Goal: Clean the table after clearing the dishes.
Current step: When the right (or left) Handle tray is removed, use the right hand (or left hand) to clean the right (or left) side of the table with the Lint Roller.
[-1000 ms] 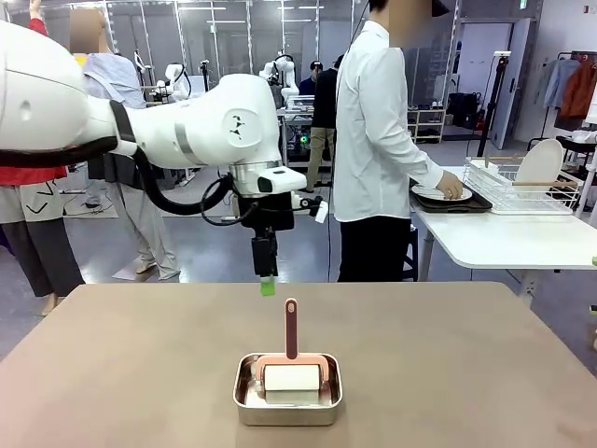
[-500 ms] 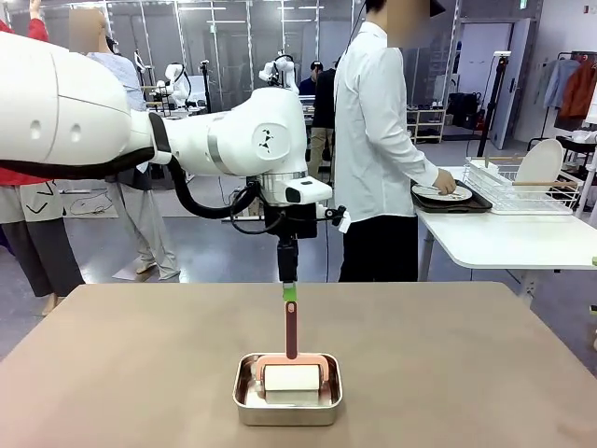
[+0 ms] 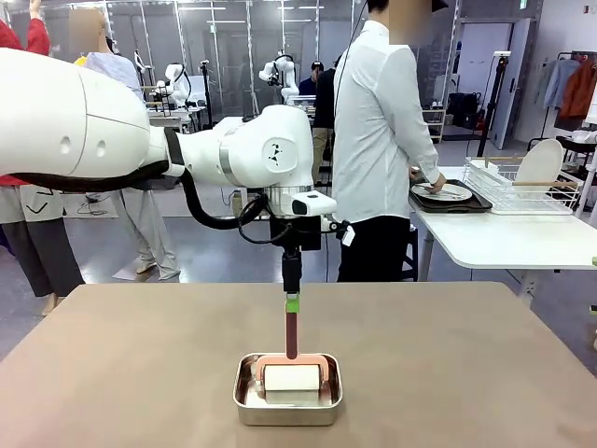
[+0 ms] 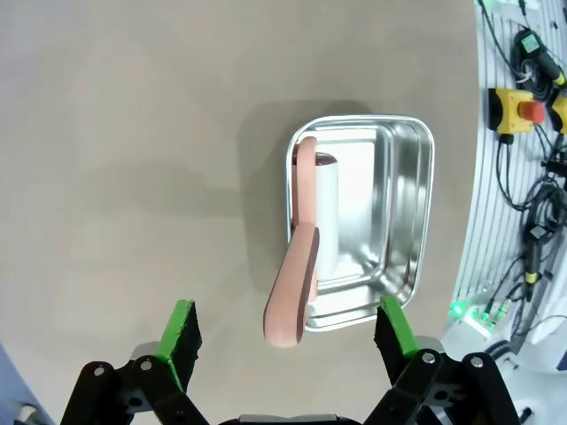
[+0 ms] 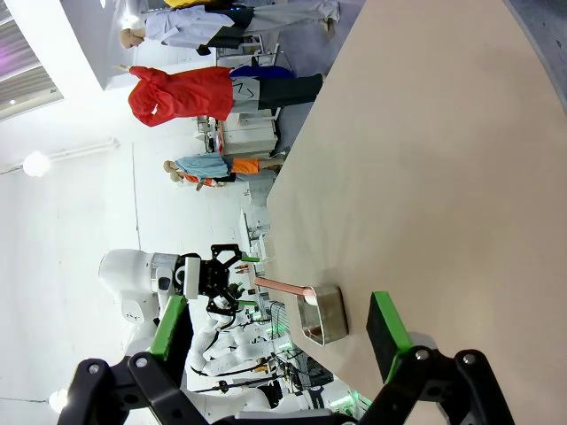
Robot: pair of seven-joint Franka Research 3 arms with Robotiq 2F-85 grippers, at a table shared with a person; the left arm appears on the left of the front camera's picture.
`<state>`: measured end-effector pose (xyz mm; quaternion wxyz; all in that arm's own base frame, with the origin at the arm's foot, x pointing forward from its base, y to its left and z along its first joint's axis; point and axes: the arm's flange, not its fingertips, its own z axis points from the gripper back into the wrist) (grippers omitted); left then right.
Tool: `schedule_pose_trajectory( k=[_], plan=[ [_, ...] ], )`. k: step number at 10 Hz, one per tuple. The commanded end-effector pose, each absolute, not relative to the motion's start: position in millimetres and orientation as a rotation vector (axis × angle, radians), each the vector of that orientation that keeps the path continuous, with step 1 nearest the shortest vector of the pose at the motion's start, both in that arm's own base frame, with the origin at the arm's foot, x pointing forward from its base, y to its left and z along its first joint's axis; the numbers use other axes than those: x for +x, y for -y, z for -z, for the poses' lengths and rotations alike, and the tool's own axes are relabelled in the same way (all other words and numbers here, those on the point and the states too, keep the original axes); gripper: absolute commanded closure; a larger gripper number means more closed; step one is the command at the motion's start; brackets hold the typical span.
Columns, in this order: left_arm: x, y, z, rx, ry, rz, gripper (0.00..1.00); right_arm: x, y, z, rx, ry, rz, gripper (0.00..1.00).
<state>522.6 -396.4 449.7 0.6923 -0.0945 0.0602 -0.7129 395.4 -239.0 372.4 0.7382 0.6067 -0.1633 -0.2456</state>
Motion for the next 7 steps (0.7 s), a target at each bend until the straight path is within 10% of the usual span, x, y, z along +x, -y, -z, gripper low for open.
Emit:
schedule_pose_trajectory(
  k=[1, 7],
  plan=[
    [525.7, 399.1, -446.9, -0.239, -0.199, 1.622, 0.0, 392.3, 238.1, -373.7, 1.331, 0.363, 0.516, 0.0],
    [531.3, 402.0, -406.2, -0.316, -0.322, 1.567, 0.0, 392.3, 238.1, -373.7, 1.331, 0.363, 0.516, 0.0]
  ],
)
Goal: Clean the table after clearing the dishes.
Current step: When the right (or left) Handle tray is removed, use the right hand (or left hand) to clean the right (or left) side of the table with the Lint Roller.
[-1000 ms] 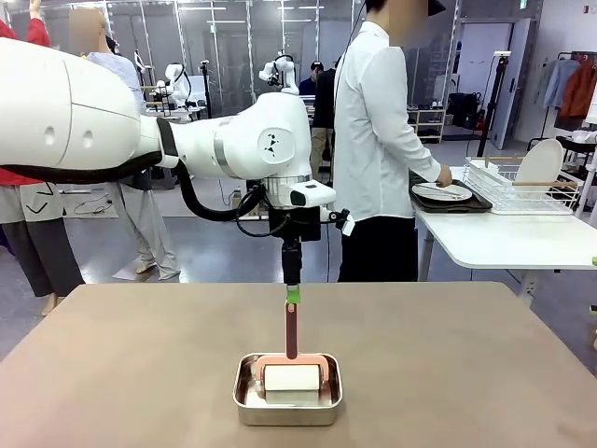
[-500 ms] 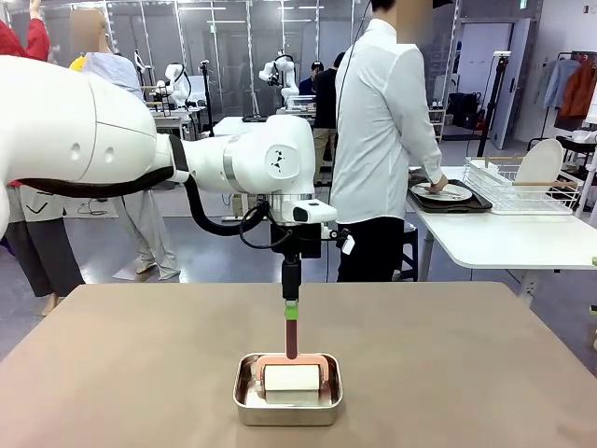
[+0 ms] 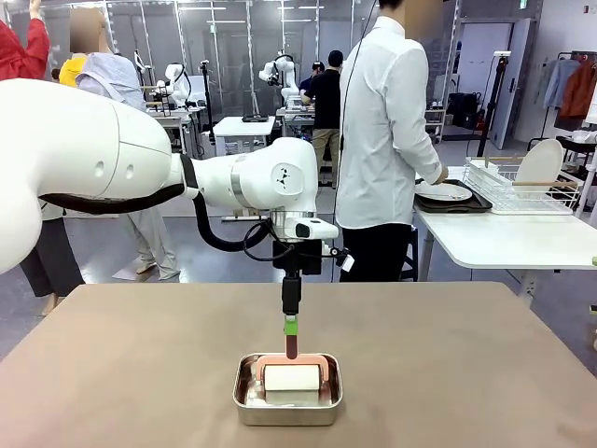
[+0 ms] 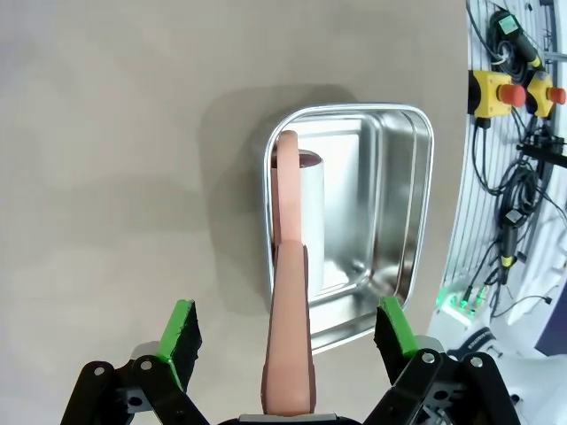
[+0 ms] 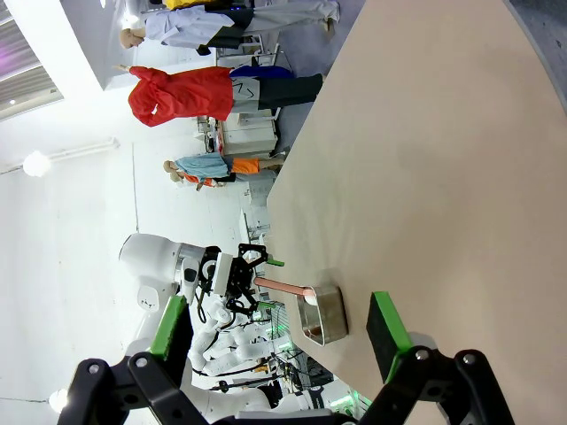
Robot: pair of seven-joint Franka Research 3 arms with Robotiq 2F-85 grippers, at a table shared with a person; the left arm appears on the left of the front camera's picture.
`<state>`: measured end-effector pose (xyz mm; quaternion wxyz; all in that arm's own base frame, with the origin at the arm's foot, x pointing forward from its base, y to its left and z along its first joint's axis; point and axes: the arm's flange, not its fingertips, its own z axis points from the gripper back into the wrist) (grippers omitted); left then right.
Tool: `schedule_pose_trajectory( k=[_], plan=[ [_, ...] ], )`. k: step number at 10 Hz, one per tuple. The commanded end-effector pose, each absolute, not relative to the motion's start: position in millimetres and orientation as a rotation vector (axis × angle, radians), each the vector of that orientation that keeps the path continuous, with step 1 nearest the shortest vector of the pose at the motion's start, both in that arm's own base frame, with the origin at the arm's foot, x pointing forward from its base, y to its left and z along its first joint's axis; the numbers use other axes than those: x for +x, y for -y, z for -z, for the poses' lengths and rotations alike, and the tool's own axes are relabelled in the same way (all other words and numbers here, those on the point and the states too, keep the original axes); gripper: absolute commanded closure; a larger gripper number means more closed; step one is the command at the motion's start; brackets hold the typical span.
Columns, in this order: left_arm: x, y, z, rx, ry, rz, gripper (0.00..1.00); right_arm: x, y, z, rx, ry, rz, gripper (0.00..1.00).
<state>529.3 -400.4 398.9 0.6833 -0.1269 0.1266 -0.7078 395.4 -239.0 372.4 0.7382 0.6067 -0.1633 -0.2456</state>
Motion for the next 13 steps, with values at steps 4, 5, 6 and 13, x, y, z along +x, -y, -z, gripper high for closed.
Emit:
schedule_pose_trajectory(
  k=[4, 5, 6, 13],
  plan=[
    [531.4, 400.6, -403.2, -0.328, -0.33, 1.562, 0.13, 392.3, 238.1, -373.7, 1.331, 0.363, 0.516, 0.0],
    [532.4, 400.0, -402.8, -0.359, -0.317, 1.559, 0.24, 392.3, 238.1, -373.7, 1.331, 0.363, 0.516, 0.0],
    [532.7, 399.5, -402.9, -0.364, -0.319, 1.558, 0.32, 392.3, 238.1, -373.7, 1.331, 0.363, 0.516, 0.0],
    [530.5, 398.8, -411.6, -0.348, -0.361, 1.55, 1.0, 392.3, 238.1, -373.7, 1.331, 0.363, 0.516, 0.0]
  ],
)
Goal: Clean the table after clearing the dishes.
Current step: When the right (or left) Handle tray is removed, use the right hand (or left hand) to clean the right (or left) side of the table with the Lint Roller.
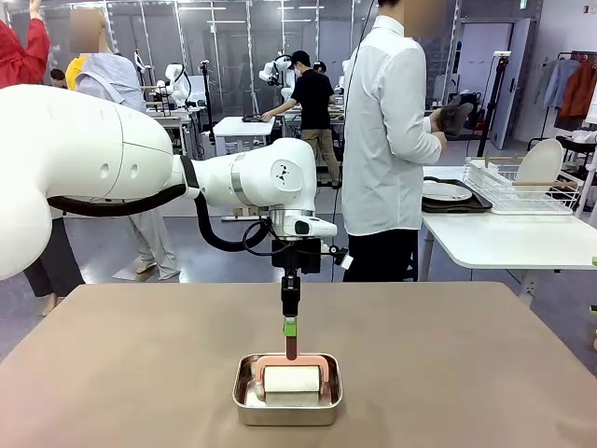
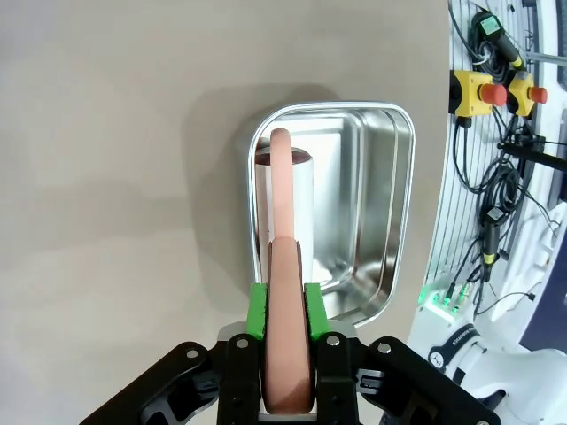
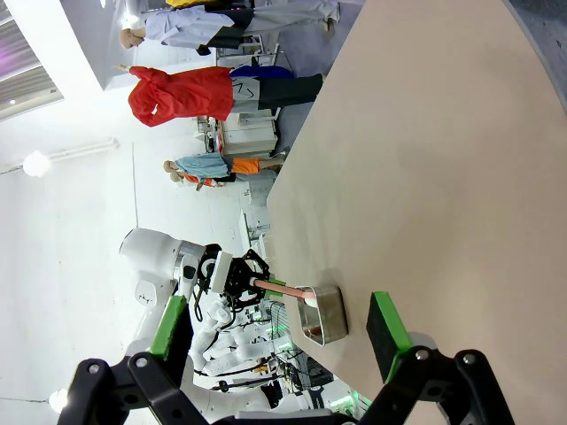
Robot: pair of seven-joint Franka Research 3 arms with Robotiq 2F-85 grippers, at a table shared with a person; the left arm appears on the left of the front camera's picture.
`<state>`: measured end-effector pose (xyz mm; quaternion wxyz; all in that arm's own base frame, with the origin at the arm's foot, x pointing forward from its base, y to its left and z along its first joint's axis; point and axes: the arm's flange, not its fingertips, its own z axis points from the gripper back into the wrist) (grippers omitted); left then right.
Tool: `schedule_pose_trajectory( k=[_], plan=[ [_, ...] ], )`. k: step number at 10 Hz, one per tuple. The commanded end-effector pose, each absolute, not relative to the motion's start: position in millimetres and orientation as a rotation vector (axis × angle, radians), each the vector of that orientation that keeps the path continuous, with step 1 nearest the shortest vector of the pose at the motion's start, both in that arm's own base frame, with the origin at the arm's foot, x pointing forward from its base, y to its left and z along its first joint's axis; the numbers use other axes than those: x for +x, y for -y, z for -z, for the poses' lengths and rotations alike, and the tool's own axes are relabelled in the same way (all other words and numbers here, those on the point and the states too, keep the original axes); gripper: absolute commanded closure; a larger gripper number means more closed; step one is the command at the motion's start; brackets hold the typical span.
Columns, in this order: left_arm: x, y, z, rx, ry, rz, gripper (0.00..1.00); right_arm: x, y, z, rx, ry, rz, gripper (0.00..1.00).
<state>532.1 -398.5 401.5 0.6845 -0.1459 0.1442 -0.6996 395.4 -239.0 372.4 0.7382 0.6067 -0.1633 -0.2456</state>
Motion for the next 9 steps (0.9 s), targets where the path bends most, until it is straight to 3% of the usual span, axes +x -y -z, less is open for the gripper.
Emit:
schedule_pose_trajectory(
  k=[1, 2, 3, 4, 5, 7, 9],
  plan=[
    [529.3, 397.5, -415.9, -0.363, -0.352, 1.556, 1.0, 392.3, 238.1, -373.7, 1.331, 0.363, 0.516, 0.0],
    [527.5, 391.1, -424.9, -0.368, -0.333, 1.537, 0.98, 392.3, 238.1, -373.7, 1.331, 0.363, 0.516, 0.0],
    [522.6, 377.5, -445.0, -0.369, -0.338, 1.429, 0.87, 392.3, 238.1, -373.7, 1.331, 0.363, 0.516, 0.0],
    [511.4, 351.8, -479.9, -0.338, -0.31, 1.293, 0.87, 392.3, 238.1, -373.7, 1.331, 0.363, 0.516, 0.0],
    [500.8, 315.4, -513.6, -0.324, -0.295, 1.088, 0.87, 392.3, 238.1, -373.7, 1.331, 0.363, 0.516, 0.0],
    [487.5, 219.7, -551.9, -0.472, -0.111, 0.624, 0.87, 392.3, 238.1, -373.7, 1.331, 0.363, 0.516, 0.0],
    [484.8, 143.5, -533.3, -0.666, 0.028, 0.182, 0.87, 392.3, 238.1, -373.7, 1.331, 0.363, 0.516, 0.0]
  ],
)
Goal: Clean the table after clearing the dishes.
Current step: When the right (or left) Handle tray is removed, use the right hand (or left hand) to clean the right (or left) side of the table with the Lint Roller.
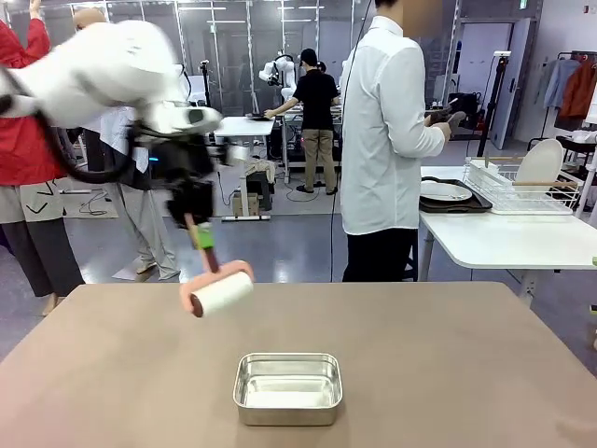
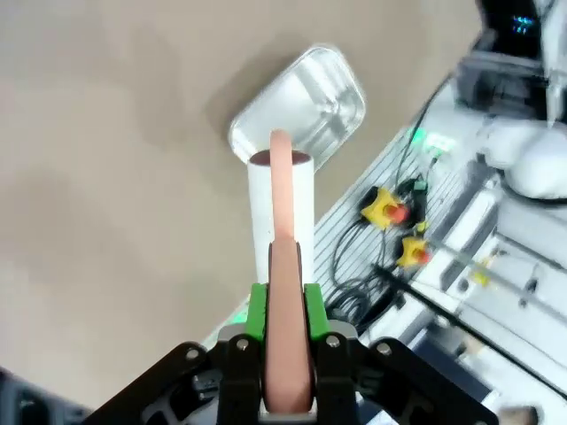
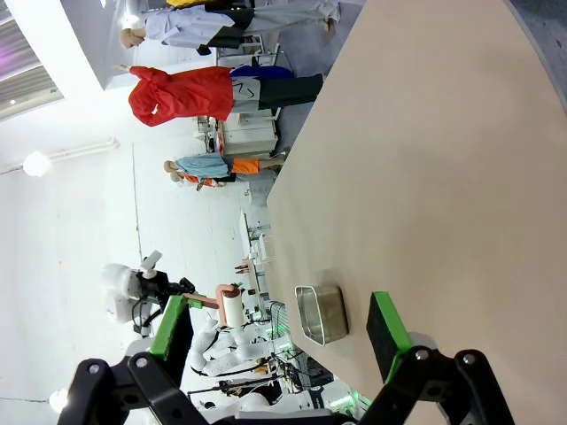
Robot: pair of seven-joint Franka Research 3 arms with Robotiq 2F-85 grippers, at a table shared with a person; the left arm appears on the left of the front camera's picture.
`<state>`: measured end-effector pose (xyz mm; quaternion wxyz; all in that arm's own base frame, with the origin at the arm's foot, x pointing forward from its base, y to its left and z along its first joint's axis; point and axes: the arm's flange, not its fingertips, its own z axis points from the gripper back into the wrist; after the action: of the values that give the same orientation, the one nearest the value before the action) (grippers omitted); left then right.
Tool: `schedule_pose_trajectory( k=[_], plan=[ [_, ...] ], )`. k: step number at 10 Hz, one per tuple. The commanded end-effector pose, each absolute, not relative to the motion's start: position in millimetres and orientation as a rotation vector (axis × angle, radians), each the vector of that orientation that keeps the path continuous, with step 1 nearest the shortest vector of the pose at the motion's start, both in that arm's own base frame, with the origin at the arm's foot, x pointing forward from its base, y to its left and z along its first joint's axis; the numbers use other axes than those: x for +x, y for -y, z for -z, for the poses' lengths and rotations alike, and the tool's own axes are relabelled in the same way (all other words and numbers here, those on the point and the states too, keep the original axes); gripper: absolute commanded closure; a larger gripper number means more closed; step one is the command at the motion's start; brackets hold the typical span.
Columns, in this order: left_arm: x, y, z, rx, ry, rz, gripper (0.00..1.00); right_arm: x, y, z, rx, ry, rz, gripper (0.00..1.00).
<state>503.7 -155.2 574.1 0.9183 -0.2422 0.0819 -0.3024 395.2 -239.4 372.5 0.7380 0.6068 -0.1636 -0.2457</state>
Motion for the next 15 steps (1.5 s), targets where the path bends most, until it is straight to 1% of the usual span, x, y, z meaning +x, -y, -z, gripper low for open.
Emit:
schedule_pose_trajectory(
  k=[1, 2, 3, 5, 6, 7, 12, 13, 14, 15],
  plan=[
    [487.0, 122.8, -508.2, -0.729, 0.054, 0.065, 0.87, 392.3, 238.1, -373.7, 1.331, 0.363, 0.516, 0.0],
    [487.9, 114.0, -490.1, -0.768, 0.099, 0.043, 0.87, 392.3, 238.1, -373.7, 1.331, 0.363, 0.516, 0.0],
    [489.7, 109.0, -476.6, -0.755, 0.154, 0.03, 0.87, 392.3, 238.1, -373.7, 1.331, 0.363, 0.516, 0.0],
    [491.5, 114.1, -450.5, -0.672, 0.202, 0.061, 0.87, 392.3, 238.1, -373.7, 1.331, 0.363, 0.516, 0.0],
    [493.5, 124.9, -443.7, -0.622, 0.18, 0.154, 0.87, 392.3, 238.1, -373.7, 1.331, 0.363, 0.516, 0.0],
    [502.7, 90.5, -449.0, -0.726, 0.123, 0.013, 0.87, 392.3, 238.1, -373.7, 1.331, 0.363, 0.516, 0.0],
    [502.7, 90.5, -449.0, -0.726, 0.123, 0.013, 0.87, 392.3, 238.1, -373.7, 1.331, 0.363, 0.516, 0.0],
    [502.2, 88.6, -442.3, -0.711, 0.14, 0.015, 0.8, 392.3, 238.1, -373.7, 1.331, 0.363, 0.516, 0.0],
    [530.8, 93.7, -422.4, -0.712, 0.134, 0.069, 0.8, 392.3, 238.1, -373.7, 1.331, 0.363, 0.516, 0.0],
    [541.6, 87.4, -413.4, -0.754, 0.072, 0.076, 0.8, 392.3, 238.1, -373.7, 1.331, 0.363, 0.516, 0.0]
  ],
)
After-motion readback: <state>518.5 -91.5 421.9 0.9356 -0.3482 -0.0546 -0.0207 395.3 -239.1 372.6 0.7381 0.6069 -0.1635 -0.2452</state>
